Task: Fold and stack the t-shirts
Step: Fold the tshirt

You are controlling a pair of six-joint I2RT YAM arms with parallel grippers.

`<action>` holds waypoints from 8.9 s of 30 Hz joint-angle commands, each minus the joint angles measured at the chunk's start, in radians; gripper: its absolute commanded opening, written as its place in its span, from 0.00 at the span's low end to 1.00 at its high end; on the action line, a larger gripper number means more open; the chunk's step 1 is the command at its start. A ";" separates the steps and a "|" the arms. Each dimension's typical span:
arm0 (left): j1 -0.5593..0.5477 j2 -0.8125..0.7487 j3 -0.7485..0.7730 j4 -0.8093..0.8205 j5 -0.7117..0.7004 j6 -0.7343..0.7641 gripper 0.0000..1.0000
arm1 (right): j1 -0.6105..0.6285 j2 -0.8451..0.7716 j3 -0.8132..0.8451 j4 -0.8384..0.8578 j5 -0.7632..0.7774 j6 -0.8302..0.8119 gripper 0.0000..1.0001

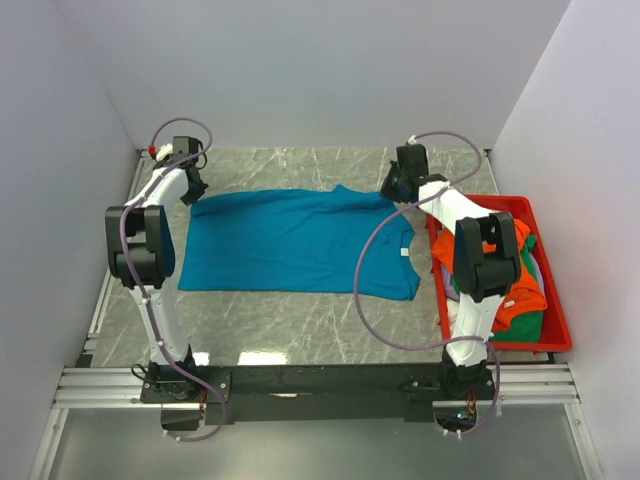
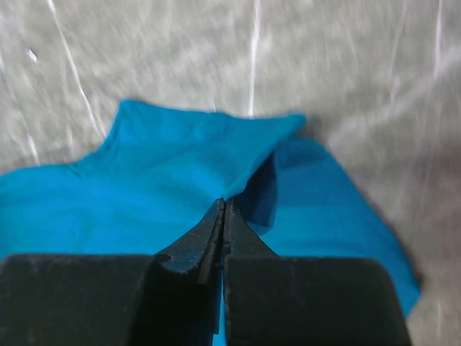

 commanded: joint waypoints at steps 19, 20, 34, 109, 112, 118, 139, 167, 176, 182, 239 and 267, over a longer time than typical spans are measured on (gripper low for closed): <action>0.072 -0.260 -0.270 0.015 0.095 -0.082 0.01 | 0.071 -0.354 -0.342 -0.001 0.190 0.077 0.00; 0.072 -0.265 -0.273 0.015 0.095 -0.083 0.01 | 0.071 -0.373 -0.351 0.002 0.188 0.080 0.00; 0.084 -0.317 -0.339 0.029 0.122 -0.097 0.01 | 0.074 -0.448 -0.496 0.034 0.118 0.101 0.00; 0.066 -0.633 -0.654 0.150 0.443 -0.116 0.61 | 0.324 0.190 0.182 -0.167 0.253 -0.014 0.43; 0.065 -0.632 -0.658 0.153 0.451 -0.119 0.61 | 0.327 0.172 0.162 -0.170 0.267 0.000 0.27; 0.064 -0.633 -0.669 0.162 0.451 -0.122 0.61 | 0.333 0.104 0.106 -0.154 0.277 0.014 0.09; 0.078 -0.575 -0.681 0.199 0.549 -0.181 0.64 | 0.397 -0.187 -0.210 -0.069 0.284 0.098 0.00; 0.102 -0.394 -0.549 0.208 0.607 -0.217 0.62 | 0.483 -0.350 -0.485 0.093 0.202 0.242 0.01; 0.101 -0.431 -0.583 0.202 0.566 -0.223 0.60 | 0.520 -0.374 -0.505 0.070 0.195 0.292 0.01; 0.113 -0.461 -0.684 0.245 0.560 -0.257 0.55 | 0.542 -0.394 -0.523 0.068 0.201 0.308 0.01; 0.121 -0.424 -0.713 0.259 0.417 -0.270 0.33 | 0.543 -0.355 -0.485 0.094 0.156 0.249 0.00; -0.150 -0.497 -0.547 0.193 0.386 -0.093 0.60 | 0.421 -0.466 -0.486 0.051 0.094 0.151 0.38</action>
